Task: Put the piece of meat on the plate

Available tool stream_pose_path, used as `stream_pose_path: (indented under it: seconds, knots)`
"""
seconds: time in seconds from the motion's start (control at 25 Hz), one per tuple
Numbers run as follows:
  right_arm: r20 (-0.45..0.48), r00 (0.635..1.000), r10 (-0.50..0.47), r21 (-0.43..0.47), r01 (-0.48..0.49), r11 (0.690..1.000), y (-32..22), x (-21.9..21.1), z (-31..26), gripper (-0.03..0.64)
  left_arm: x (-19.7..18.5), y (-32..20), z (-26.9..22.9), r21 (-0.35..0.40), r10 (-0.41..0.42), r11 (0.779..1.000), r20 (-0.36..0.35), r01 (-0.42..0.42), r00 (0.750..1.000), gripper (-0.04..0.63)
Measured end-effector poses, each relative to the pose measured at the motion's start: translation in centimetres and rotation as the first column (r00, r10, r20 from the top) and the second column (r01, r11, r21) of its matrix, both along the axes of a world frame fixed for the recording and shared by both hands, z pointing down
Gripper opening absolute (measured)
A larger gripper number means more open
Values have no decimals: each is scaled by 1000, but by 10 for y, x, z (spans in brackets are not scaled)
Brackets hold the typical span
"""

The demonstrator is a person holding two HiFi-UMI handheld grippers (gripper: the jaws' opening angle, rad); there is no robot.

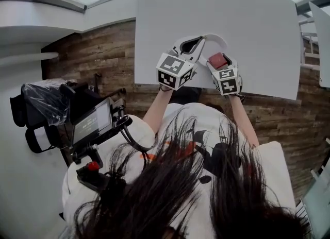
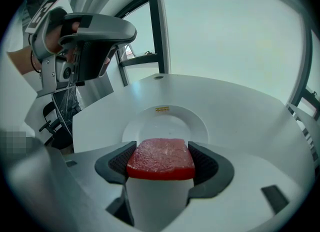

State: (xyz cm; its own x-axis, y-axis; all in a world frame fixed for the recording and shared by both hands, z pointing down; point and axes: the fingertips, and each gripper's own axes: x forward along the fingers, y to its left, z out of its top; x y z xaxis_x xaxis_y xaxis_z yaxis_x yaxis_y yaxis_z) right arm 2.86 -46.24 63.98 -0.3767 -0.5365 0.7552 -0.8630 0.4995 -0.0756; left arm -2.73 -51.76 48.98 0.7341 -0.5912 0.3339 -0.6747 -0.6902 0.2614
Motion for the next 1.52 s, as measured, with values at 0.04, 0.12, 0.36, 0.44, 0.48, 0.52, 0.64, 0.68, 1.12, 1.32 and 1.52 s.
stream_pose_path:
  seconds: [0.04,0.12,0.36,0.44,0.48,0.52,0.64,0.68,1.12,1.32,1.52]
  knots:
    - [0,1000,-1,-1,1,1000,0,1,0,327,0,0,-1,0,1,1000,-1,-1,1000,6]
    - [1,1000,0,5,0,1000,-2,1,-2,327,0,-1,-1,0,1,1000,-1,-1,1000,6]
    - [26,1000,11,-5,-11,1000,-1,-1,-1,327,-4,-1,3,-6,-1,1000,13,1,1000,6]
    - [19,1000,10,6,-10,1000,-4,-1,-2,327,-5,-1,4,-5,-2,1000,15,2,1000,6]
    - [16,1000,10,8,-10,1000,-5,-1,-2,327,-5,-1,4,-5,-3,1000,15,3,1000,6]
    - [17,1000,11,6,-11,1000,-5,-1,-1,327,-6,-2,4,-5,-4,1000,15,4,1000,6]
    - [24,999,23,1,-23,1000,-4,0,-1,327,-6,-1,5,-6,-2,1000,17,3,1000,6]
    - [27,999,28,2,-28,1000,-4,1,-1,327,-6,-1,5,-7,-2,1000,18,2,1000,6]
    - [169,977,131,45,-140,989,-21,3,-32,327,-6,-2,7,-10,2,1000,22,-2,1000,6]
    - [322,924,207,64,-239,969,-31,8,-68,327,-3,3,9,-23,11,1000,17,-11,1000,6]
    - [417,885,205,97,-268,958,-44,5,-99,325,-2,3,12,-28,17,999,14,-17,1000,6]
